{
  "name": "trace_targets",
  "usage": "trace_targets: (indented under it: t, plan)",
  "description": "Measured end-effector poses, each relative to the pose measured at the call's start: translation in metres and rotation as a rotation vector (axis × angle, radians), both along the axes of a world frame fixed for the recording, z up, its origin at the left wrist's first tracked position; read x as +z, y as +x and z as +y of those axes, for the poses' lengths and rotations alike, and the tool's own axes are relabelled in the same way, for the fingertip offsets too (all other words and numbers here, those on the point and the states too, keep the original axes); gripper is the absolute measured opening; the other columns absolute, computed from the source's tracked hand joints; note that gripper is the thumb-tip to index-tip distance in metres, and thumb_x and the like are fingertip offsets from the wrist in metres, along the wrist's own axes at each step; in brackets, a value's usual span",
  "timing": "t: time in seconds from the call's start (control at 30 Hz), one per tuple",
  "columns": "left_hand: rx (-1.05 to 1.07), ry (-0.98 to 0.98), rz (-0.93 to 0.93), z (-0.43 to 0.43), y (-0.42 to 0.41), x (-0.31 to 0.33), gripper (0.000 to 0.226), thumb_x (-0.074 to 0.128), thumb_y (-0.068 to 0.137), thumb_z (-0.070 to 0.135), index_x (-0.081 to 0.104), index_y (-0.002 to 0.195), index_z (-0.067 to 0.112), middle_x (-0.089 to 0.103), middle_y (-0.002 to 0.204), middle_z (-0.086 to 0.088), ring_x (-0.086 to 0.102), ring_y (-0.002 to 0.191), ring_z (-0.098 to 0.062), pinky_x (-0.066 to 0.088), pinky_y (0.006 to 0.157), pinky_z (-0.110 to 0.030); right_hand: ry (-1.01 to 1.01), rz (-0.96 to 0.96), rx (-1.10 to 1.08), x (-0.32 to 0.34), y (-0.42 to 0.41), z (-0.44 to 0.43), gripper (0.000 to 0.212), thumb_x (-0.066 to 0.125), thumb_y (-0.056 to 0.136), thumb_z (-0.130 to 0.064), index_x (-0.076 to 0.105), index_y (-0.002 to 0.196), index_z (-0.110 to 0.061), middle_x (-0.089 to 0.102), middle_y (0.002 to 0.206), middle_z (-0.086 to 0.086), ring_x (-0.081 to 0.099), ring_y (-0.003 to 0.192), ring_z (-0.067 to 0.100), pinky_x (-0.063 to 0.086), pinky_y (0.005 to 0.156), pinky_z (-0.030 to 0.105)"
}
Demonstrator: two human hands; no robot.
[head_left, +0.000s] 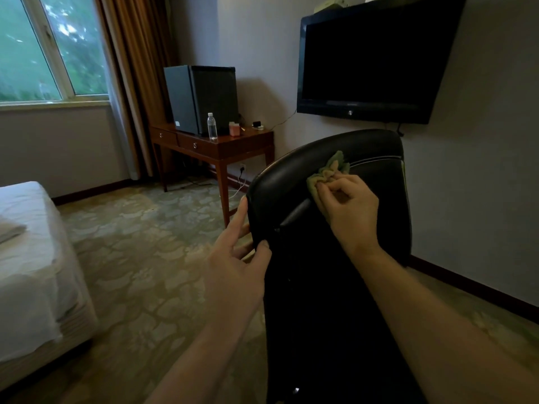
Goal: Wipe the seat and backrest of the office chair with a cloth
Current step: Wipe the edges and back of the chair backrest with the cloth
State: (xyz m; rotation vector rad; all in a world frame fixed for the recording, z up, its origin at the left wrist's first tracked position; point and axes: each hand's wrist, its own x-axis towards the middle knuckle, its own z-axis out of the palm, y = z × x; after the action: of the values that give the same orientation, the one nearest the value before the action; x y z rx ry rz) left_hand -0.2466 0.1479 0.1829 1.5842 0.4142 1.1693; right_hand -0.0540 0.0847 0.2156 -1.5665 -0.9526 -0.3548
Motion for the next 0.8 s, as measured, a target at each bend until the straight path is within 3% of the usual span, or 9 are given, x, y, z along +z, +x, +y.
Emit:
trace_targets:
  t: [0.13, 0.27, 0.43, 0.5, 0.6, 0.67, 0.7, 0.8]
  plan:
    - [0.006, 0.001, 0.004, 0.005, 0.006, -0.001, 0.07, 0.065, 0.096, 0.001, 0.046, 0.141, 0.052, 0.067, 0.122, 0.017, 0.074, 0.104, -0.014, 0.062, 0.079, -0.025, -0.013, -0.146, -0.008, -0.015, -0.014, 0.003, 0.011, 0.07, 0.088, -0.015, 0.072, 0.093, -0.024, 0.061, 0.107, -0.013, 0.059, 0.104, 0.0, 0.05, 0.096, 0.027]
    - [0.012, 0.03, 0.011, 0.009, 0.011, 0.0, 0.069, 0.064, 0.096, -0.002, 0.045, 0.147, 0.04, 0.067, 0.116, 0.019, 0.073, 0.098, -0.001, 0.058, 0.077, -0.016, -0.116, -0.196, -0.024, -0.005, 0.007, 0.001, 0.019, 0.069, 0.088, -0.016, 0.064, 0.094, -0.033, 0.05, 0.102, -0.032, 0.054, 0.101, -0.012, 0.047, 0.095, 0.018]
    - [0.027, 0.075, 0.077, 0.017, 0.024, 0.003, 0.069, 0.064, 0.098, 0.005, 0.039, 0.146, 0.049, 0.066, 0.11, 0.032, 0.07, 0.109, -0.003, 0.059, 0.086, -0.021, -0.03, -0.08, -0.067, -0.001, 0.039, 0.007, 0.01, 0.069, 0.09, -0.019, 0.068, 0.091, -0.029, 0.059, 0.102, -0.02, 0.059, 0.1, 0.0, 0.05, 0.099, 0.037]
    - [0.04, 0.092, 0.138, 0.023, 0.032, 0.004, 0.073, 0.062, 0.099, 0.006, 0.034, 0.148, 0.053, 0.063, 0.117, 0.029, 0.067, 0.113, -0.001, 0.059, 0.094, -0.028, -0.012, -0.056, -0.108, -0.002, 0.046, 0.011, 0.009, 0.068, 0.091, -0.021, 0.067, 0.089, -0.03, 0.061, 0.107, -0.011, 0.06, 0.102, 0.006, 0.05, 0.099, 0.041]
    - [0.004, 0.095, 0.231, 0.027, 0.047, 0.007, 0.084, 0.069, 0.095, 0.023, 0.021, 0.156, 0.053, 0.051, 0.139, 0.017, 0.059, 0.123, -0.007, 0.053, 0.105, -0.04, -0.052, -0.063, -0.144, -0.002, 0.046, 0.014, 0.005, 0.065, 0.093, -0.023, 0.068, 0.095, -0.028, 0.059, 0.116, -0.007, 0.057, 0.107, 0.01, 0.049, 0.101, 0.041]
    - [0.044, 0.188, 0.376, 0.023, 0.058, 0.012, 0.101, 0.076, 0.089, 0.037, 0.004, 0.159, 0.048, 0.037, 0.147, 0.015, 0.045, 0.128, -0.004, 0.04, 0.109, -0.032, -0.127, -0.127, -0.164, -0.008, 0.044, 0.01, 0.016, 0.062, 0.095, -0.024, 0.069, 0.109, -0.021, 0.057, 0.125, -0.004, 0.052, 0.118, 0.01, 0.043, 0.108, 0.038]
    - [0.085, 0.237, 0.438, 0.021, 0.065, 0.014, 0.108, 0.077, 0.088, 0.037, -0.003, 0.16, 0.044, 0.032, 0.15, 0.012, 0.039, 0.129, -0.005, 0.035, 0.109, -0.03, -0.174, -0.194, -0.183, -0.012, 0.043, 0.007, 0.024, 0.059, 0.096, -0.025, 0.067, 0.118, -0.018, 0.056, 0.131, -0.002, 0.048, 0.125, 0.01, 0.038, 0.113, 0.037]
    - [0.169, 0.305, 0.496, 0.019, 0.084, 0.014, 0.112, 0.074, 0.091, 0.028, -0.015, 0.159, 0.039, 0.025, 0.156, 0.001, 0.037, 0.141, -0.019, 0.038, 0.114, -0.042, -0.278, -0.378, -0.266, -0.029, 0.054, -0.005, 0.035, 0.057, 0.098, -0.024, 0.059, 0.132, -0.016, 0.05, 0.141, 0.004, 0.038, 0.134, 0.018, 0.033, 0.115, 0.038]
